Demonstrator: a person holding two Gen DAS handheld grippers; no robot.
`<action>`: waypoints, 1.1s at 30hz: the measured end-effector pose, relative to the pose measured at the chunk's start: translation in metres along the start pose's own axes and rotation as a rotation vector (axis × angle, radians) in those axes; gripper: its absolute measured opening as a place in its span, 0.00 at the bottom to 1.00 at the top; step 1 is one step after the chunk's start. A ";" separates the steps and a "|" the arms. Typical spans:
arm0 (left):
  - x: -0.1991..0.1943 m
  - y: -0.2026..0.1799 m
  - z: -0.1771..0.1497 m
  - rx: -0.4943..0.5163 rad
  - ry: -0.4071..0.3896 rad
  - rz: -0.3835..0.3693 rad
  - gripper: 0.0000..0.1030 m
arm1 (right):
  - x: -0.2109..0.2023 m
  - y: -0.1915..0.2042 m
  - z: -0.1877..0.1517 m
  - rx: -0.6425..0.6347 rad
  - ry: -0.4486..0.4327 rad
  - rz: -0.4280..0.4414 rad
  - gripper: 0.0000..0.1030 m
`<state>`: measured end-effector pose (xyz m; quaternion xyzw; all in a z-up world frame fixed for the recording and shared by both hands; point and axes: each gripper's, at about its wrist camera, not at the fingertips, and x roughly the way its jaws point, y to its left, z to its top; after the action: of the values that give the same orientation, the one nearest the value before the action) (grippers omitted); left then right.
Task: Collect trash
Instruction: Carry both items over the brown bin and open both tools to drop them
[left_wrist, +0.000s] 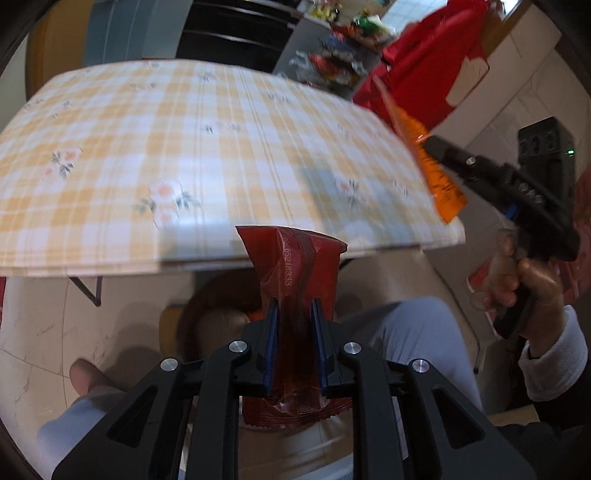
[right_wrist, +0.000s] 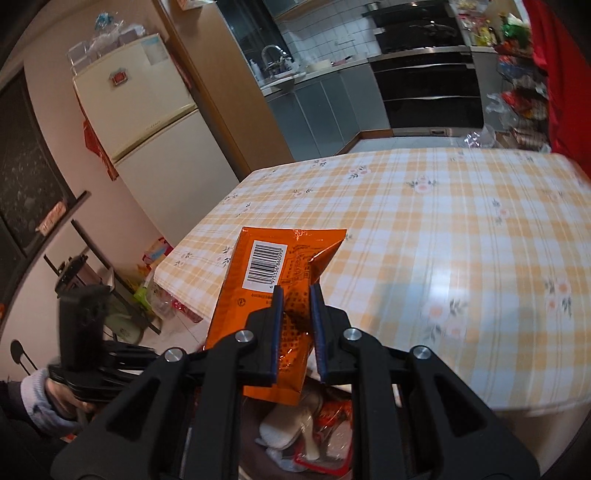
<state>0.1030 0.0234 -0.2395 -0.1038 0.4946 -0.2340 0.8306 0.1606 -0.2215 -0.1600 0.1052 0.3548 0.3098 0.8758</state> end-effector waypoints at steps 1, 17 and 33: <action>0.005 -0.001 -0.003 0.009 0.007 0.003 0.18 | -0.002 0.000 -0.005 0.003 0.002 -0.002 0.17; -0.069 -0.001 -0.006 -0.087 -0.306 0.276 0.93 | -0.009 0.021 -0.058 -0.046 0.094 -0.046 0.17; -0.109 0.014 -0.018 -0.148 -0.424 0.345 0.94 | 0.037 0.046 -0.087 -0.091 0.259 0.028 0.21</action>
<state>0.0475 0.0897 -0.1696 -0.1250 0.3359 -0.0258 0.9332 0.0999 -0.1662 -0.2252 0.0297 0.4490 0.3489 0.8221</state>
